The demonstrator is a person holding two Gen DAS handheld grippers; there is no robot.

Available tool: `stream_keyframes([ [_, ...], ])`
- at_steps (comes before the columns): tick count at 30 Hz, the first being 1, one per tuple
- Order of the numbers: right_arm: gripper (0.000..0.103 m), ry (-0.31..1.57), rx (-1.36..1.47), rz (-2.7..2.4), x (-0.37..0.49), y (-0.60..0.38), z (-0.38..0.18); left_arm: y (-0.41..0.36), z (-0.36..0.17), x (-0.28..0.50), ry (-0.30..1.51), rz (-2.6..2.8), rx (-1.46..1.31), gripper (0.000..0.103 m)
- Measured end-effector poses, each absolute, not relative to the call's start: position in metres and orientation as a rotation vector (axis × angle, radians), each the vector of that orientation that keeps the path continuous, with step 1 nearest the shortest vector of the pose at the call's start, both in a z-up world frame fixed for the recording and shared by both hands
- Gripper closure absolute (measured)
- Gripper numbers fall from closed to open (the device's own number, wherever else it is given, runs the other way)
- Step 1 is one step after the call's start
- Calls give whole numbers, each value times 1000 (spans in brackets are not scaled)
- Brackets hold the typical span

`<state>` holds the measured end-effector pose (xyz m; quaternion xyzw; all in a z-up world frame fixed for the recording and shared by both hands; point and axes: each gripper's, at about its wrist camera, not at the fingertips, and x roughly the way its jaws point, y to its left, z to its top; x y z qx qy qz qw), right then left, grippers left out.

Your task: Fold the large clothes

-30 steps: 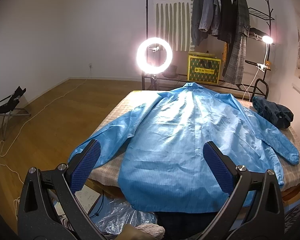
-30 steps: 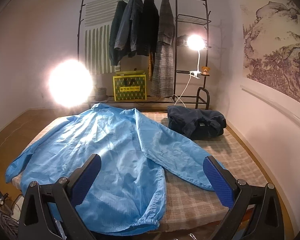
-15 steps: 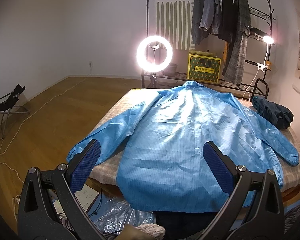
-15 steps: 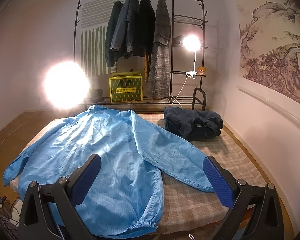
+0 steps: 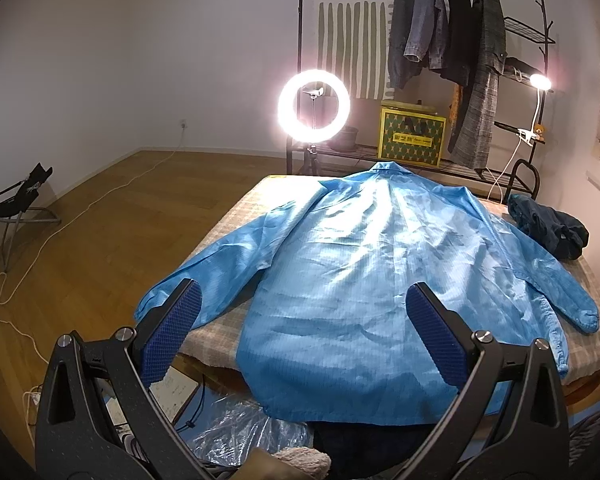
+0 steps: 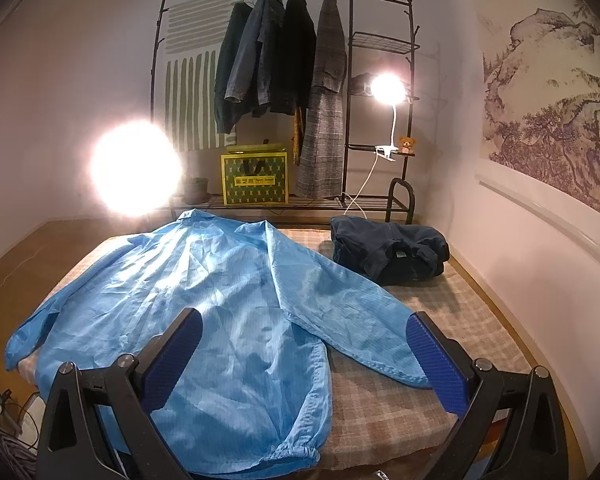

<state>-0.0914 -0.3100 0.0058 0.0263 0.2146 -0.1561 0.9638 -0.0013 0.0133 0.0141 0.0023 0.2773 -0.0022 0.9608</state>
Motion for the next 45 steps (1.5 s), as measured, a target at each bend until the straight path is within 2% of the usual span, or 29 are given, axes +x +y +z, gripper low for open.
stream_keyframes([
  [32, 0, 411, -12, -238, -78, -264, 20, 56, -6, 7, 581, 59, 16, 0],
  [38, 0, 408, -10, -172, -59, -254, 25, 73, -1, 29, 607, 40, 5, 0],
  [42, 1, 395, 15, -89, -43, -249, 32, 93, 14, 45, 567, -31, -54, 7],
  [45, 7, 373, 53, -31, -29, -246, 39, 102, 26, 69, 577, -30, -22, 12],
])
